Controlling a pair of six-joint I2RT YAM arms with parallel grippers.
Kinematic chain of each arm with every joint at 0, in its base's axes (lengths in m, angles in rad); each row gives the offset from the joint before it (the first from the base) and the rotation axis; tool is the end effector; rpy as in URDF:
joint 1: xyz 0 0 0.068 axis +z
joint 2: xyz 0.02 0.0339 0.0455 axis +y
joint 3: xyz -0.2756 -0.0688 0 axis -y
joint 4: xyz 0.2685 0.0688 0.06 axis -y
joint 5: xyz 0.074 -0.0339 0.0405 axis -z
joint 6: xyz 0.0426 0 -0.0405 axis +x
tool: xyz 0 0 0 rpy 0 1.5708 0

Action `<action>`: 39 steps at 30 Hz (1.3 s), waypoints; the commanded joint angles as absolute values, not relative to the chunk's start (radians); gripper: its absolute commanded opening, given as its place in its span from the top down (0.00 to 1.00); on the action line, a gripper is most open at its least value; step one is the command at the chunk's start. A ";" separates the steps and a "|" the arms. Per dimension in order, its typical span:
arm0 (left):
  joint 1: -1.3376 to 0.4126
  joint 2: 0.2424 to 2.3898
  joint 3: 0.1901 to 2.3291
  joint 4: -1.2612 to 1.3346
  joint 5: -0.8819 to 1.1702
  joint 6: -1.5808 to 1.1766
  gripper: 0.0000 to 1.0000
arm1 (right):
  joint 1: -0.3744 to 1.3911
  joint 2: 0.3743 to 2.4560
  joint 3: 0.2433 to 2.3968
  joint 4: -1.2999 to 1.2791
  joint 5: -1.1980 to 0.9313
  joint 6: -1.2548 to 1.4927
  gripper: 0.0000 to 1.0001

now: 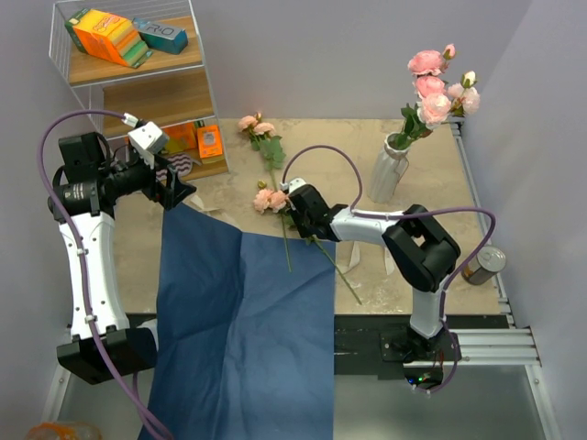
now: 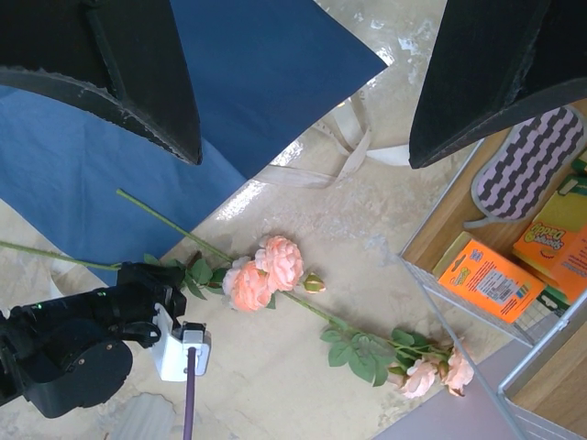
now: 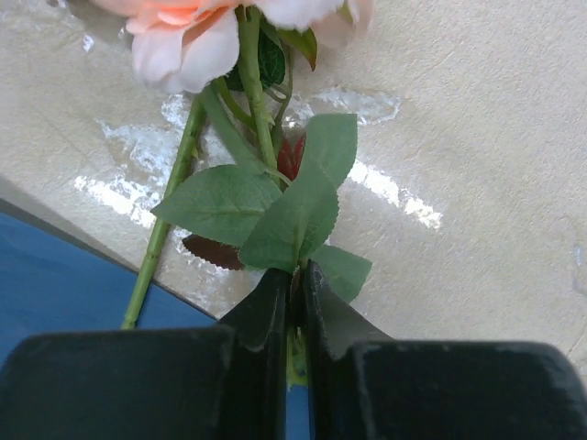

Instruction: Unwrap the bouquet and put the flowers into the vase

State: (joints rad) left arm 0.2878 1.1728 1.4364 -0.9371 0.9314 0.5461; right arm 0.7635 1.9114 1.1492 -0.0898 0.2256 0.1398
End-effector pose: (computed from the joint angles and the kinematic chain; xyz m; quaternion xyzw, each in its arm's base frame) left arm 0.2345 0.0338 0.4334 0.2968 0.7733 -0.2130 0.5182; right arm 0.3127 0.2861 0.1443 -0.2477 0.8974 0.0577 0.3604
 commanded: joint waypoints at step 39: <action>0.296 1.246 1.609 -0.948 0.983 0.526 0.01 | 0.566 1.459 1.425 0.887 0.405 -0.592 1.00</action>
